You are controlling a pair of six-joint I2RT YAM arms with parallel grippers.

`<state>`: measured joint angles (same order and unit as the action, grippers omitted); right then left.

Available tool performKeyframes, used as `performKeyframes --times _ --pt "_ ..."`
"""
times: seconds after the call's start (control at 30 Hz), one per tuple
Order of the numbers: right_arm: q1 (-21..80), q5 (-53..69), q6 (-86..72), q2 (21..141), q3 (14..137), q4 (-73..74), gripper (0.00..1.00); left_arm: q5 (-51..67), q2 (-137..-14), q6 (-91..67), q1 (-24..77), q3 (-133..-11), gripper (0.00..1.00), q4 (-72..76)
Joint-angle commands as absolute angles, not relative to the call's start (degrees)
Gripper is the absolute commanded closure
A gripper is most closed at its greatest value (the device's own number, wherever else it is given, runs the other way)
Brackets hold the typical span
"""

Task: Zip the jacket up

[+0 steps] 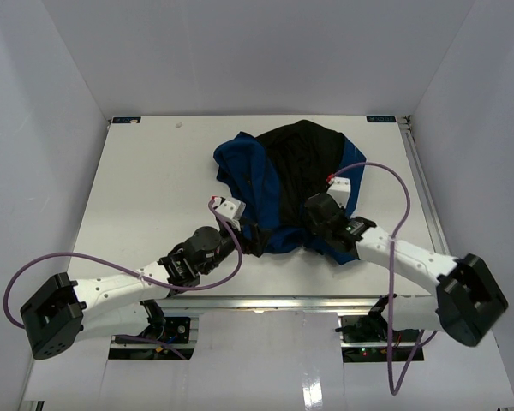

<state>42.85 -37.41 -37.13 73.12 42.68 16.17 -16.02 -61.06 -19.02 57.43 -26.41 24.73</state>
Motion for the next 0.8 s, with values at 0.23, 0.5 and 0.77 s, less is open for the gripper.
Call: performKeyframes --times 0.23,0.5,0.77 --pt "42.7 -14.0 -17.1 46.6 24.4 -10.9 0.92 7.6 -66.9 -23.9 53.6 -35.7 0.07 21.9" --pt "42.7 -6.0 -16.3 31.7 16.8 -14.2 0.92 16.3 -75.5 -23.2 52.8 -39.5 0.08 22.7" --pt "42.8 -19.2 -23.9 32.8 18.8 -6.3 0.70 10.3 -75.9 -23.0 52.2 -41.0 0.12 20.4"
